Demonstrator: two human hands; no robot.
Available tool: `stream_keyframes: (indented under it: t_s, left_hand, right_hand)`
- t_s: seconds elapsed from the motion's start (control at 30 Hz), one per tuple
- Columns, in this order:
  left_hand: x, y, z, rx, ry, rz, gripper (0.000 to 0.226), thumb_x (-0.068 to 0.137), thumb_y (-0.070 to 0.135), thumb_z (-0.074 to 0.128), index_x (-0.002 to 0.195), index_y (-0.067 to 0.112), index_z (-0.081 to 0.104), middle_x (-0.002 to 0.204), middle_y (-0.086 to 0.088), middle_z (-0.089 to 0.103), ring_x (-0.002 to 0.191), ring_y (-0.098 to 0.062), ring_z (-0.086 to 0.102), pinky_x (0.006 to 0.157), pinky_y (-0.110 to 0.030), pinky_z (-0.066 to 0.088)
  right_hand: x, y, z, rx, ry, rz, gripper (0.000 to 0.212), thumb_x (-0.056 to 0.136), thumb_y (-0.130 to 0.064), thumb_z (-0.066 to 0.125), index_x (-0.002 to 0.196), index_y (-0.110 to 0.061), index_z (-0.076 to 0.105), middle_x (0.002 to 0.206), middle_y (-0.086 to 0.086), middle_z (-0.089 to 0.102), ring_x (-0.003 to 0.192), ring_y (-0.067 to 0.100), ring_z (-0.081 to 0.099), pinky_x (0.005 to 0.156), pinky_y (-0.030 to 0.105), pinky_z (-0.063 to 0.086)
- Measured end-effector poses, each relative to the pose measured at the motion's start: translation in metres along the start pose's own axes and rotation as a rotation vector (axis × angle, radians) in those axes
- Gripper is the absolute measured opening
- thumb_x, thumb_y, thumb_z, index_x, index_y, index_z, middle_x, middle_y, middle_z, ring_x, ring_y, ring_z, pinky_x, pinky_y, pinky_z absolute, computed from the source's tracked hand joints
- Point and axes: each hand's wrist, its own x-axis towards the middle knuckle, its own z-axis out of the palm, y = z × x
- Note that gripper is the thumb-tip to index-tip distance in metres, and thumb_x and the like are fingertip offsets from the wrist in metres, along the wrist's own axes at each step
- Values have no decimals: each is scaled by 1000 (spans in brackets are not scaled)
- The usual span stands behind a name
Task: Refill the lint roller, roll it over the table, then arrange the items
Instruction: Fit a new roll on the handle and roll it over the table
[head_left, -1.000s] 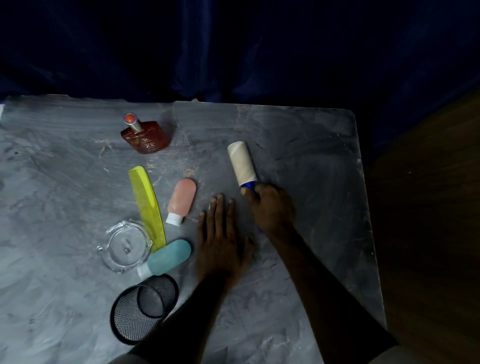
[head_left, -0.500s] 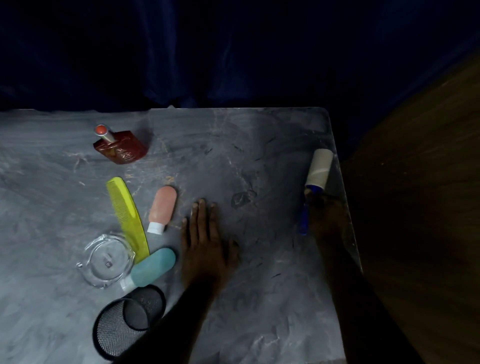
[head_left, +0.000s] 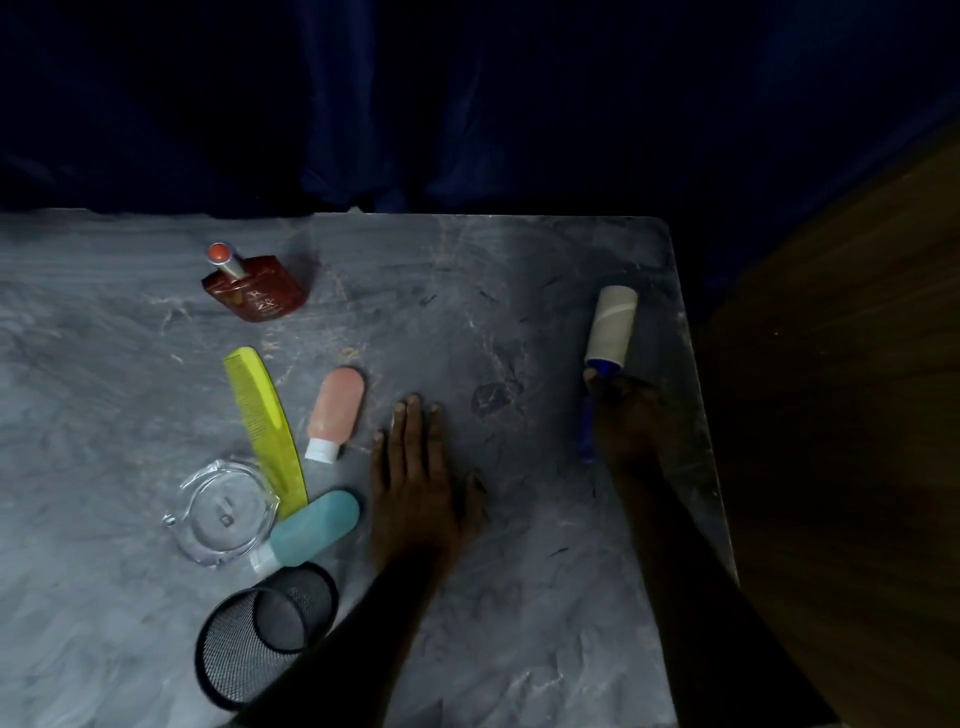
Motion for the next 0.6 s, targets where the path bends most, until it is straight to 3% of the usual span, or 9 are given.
stream_keyframes:
  t_s: [0.1,0.2,0.43,0.6]
  left_hand:
    - [1,0,0,-7,-1,1,92,93,52,49,169,5,30,179,-21,23,165,-41,26,134,-59,24]
    - [1,-1,1,-19,11,8,92,91,52,52,168,6,33,178,-21,25,165,-41,27,132,-59,27]
    - [2,-3,6,-17,5,11,92,93,55,50,170,7,30,179,-20,21,167,-38,23,134,-58,24]
    - [1,-2,5,-22,24,8,90,96,53,51,170,7,29,179,-20,22,168,-36,20,135,-57,20]
  right_hand:
    - [7,-24,15,85,29,5,45,107,-41,42,124,-8,67,127,15,68,116,30,64,97,33,45]
    - [3,-53,26,21,80,-54,48,103,-52,45,116,-14,70,118,14,72,108,33,68,92,38,53]
    - [-14,-93,45,-52,55,-276,48,101,-54,46,102,-12,69,110,13,72,104,35,67,84,41,50]
    - [-24,-106,52,-48,33,-339,46,99,-56,50,100,-15,70,109,9,73,105,32,68,83,38,49]
